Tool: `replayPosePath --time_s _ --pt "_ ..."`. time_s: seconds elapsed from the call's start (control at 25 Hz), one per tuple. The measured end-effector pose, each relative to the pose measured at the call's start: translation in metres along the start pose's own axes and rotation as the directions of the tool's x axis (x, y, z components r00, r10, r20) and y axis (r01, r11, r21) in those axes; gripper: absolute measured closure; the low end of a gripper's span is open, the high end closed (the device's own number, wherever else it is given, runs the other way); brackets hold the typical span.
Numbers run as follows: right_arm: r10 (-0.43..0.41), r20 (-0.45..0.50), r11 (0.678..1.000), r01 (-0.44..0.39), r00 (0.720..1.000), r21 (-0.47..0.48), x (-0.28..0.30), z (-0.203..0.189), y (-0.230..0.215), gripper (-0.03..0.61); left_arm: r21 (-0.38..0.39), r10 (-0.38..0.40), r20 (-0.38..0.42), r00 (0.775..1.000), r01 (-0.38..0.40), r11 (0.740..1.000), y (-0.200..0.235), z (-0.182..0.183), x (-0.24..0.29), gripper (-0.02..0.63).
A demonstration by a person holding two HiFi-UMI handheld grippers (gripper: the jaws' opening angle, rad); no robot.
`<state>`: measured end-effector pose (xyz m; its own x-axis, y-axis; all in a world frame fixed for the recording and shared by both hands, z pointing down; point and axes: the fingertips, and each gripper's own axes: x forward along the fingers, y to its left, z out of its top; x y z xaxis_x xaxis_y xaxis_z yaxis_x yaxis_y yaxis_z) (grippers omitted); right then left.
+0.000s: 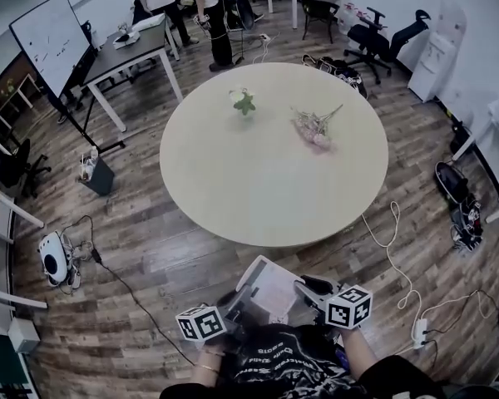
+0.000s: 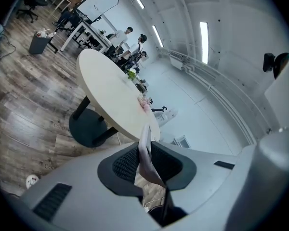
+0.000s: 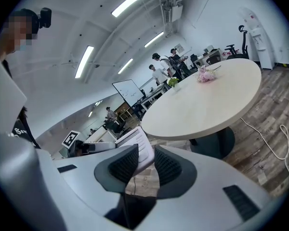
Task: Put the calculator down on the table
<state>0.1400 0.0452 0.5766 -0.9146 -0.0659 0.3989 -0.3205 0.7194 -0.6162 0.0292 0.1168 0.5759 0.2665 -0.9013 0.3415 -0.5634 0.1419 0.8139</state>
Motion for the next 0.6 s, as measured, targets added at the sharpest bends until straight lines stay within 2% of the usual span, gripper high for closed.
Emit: replayPosePath --time_s 0.24,0.6 --pt "-0.021 0.008 1.0 0.021 1.0 0.019 0.01 0.013 -0.01 0.466 0.003 0.017 -0.006 1.0 -0.017 1.0 0.007 0.017 0.015 0.523" --pt "-0.089 0.032 0.995 0.088 0.995 0.049 0.051 0.038 -0.021 0.466 0.015 -0.018 -0.057 0.998 0.019 1.0 0.032 0.064 0.039 0.523"
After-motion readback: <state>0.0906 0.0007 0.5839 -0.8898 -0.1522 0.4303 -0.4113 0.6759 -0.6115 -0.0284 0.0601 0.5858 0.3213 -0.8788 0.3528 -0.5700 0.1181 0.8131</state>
